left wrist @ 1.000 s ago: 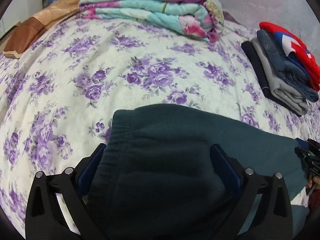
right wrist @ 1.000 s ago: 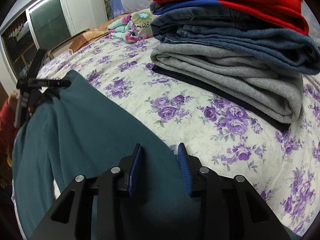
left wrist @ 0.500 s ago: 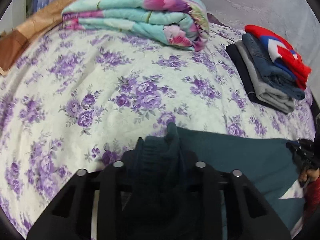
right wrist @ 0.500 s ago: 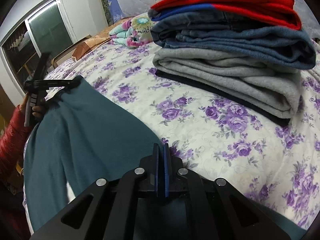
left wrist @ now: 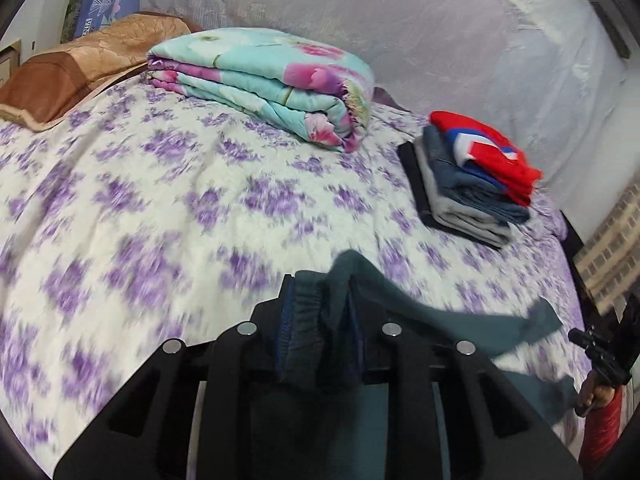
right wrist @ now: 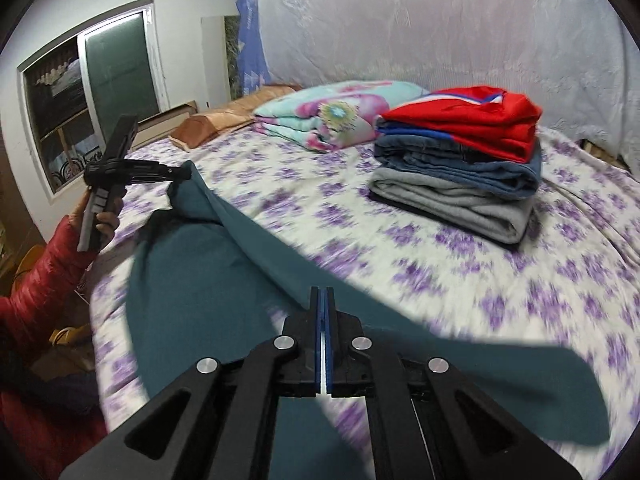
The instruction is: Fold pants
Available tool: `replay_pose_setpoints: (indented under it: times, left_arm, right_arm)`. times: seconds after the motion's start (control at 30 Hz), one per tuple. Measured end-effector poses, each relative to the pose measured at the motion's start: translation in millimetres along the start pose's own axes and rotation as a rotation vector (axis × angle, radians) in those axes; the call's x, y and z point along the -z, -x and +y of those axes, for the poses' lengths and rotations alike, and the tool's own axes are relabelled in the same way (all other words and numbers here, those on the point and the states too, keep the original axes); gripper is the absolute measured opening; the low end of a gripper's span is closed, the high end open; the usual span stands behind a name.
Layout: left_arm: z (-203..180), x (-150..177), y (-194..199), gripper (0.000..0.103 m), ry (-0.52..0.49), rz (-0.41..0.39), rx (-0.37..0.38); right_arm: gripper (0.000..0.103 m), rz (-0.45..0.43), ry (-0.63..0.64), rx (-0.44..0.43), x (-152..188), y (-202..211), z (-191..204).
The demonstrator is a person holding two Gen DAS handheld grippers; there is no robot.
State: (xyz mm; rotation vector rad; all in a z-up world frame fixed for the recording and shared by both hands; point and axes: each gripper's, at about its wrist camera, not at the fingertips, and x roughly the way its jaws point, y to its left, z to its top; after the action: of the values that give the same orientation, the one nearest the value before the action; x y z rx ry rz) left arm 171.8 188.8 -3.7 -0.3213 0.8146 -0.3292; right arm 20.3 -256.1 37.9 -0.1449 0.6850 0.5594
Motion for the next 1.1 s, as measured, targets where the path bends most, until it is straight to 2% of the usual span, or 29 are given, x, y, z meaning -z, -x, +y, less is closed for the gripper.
replay_pose_setpoints:
  times: [0.1, 0.13, 0.2, 0.33, 0.4, 0.43, 0.47, 0.63, 0.8, 0.87, 0.9, 0.93, 0.97, 1.1]
  left_arm:
    - [9, 34, 25, 0.03, -0.01, -0.023, -0.044]
    - [14, 44, 31, 0.038, -0.006, -0.027, -0.06]
    - [25, 68, 48, 0.041, 0.012, -0.038, -0.109]
    - [32, 79, 65, 0.041, 0.067, -0.053, -0.062]
    - [22, 78, 69, 0.041, 0.064, -0.065, -0.04]
    - [16, 77, 69, 0.041, 0.054, -0.064, -0.034]
    - [7, 75, 67, 0.042, 0.037, -0.062, -0.027]
    - [-23, 72, 47, 0.055, -0.005, -0.027, -0.047]
    - [-28, 72, 22, 0.056, 0.02, 0.036, -0.04]
    - [-26, 73, 15, 0.06, 0.029, 0.051, -0.042]
    - [-25, 72, 12, 0.061, 0.033, 0.058, -0.05]
    - [-23, 72, 9, 0.061, 0.041, 0.063, -0.057]
    - [-21, 72, 7, 0.061, 0.051, 0.069, -0.057]
    - [-14, 70, 5, 0.061, 0.089, 0.08, -0.037]
  right_arm:
    - [0.002, 0.024, -0.014, -0.009, 40, 15, 29]
    - [0.002, 0.04, -0.018, -0.011, 53, 15, 37]
    - [0.002, 0.089, 0.007, 0.006, 73, 13, 51]
    - [0.003, 0.105, 0.061, 0.073, 66, 2, 50]
    - [0.02, 0.094, 0.118, 0.153, 54, -9, 44]
    - [0.042, 0.088, 0.14, 0.18, 50, -14, 40]
    - [0.048, 0.081, 0.164, 0.198, 44, -22, 35]
    - [0.046, 0.109, 0.243, 0.216, 27, -57, 21]
    - [0.046, 0.144, 0.334, 0.265, 19, -85, 10]
    - [0.046, 0.163, 0.359, 0.28, 16, -94, 2]
    - [0.04, 0.172, 0.361, 0.276, 15, -99, -3]
    - [0.021, 0.182, 0.359, 0.272, 14, -104, -8]
    - [0.008, 0.181, 0.356, 0.269, 13, -105, -10]
    - [0.004, 0.113, 0.332, 0.262, 10, -83, -4]
